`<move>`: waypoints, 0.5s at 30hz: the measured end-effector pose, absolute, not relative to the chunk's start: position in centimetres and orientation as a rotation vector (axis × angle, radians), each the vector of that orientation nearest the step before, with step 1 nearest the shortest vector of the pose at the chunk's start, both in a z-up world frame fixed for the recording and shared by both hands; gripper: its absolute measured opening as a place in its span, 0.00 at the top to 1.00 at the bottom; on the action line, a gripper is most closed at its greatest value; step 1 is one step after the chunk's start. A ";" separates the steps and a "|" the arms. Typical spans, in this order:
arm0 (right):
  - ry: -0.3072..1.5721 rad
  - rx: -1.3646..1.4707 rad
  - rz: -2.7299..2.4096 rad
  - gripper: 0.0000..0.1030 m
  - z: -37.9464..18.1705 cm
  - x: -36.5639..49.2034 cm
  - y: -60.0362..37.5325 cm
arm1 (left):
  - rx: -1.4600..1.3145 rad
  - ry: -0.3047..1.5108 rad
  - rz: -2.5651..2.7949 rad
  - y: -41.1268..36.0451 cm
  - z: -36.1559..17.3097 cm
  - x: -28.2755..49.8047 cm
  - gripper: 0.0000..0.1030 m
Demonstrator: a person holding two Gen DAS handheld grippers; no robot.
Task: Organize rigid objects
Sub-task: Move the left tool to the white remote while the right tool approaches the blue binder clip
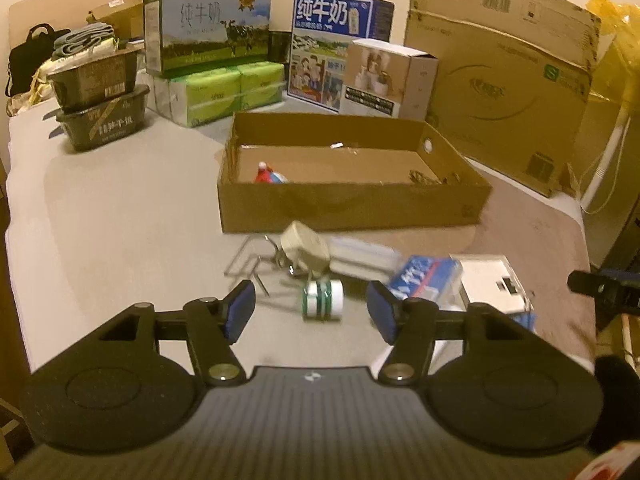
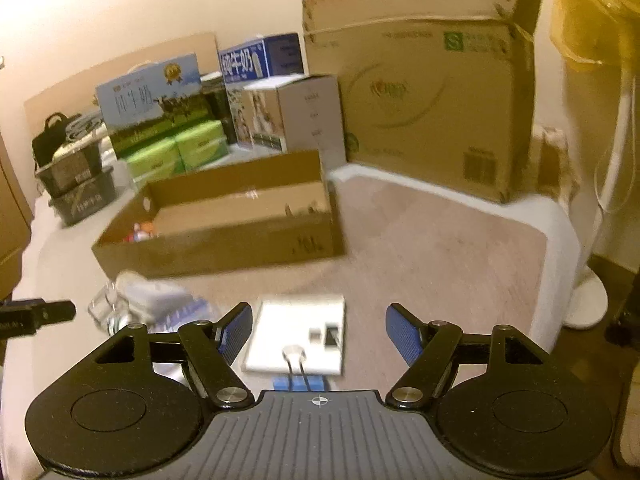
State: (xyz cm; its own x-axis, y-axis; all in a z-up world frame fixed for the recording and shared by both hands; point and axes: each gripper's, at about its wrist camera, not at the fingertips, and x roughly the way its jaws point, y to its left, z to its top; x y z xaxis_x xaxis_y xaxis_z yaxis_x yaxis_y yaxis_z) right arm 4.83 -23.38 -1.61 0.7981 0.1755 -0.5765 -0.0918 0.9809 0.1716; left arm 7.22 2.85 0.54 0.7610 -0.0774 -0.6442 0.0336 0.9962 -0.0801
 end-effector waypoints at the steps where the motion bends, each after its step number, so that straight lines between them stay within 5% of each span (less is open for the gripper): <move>1: 0.640 0.138 0.142 0.29 -1.9 4.3 -23.5 | -0.063 0.706 -0.063 2.7 0.4 6.9 0.43; 15: 0.683 0.121 0.158 0.29 -3.6 2.7 -22.9 | -0.034 0.748 -0.145 1.1 -0.8 5.9 0.43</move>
State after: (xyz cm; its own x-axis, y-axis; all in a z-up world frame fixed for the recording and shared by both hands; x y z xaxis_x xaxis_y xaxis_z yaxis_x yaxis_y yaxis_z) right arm 2.73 -22.89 -3.57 0.7648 0.1841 -0.6174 -0.1052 0.9811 0.1622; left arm 5.86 1.09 -0.84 0.7237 -0.1436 -0.6750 0.1191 0.9894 -0.0828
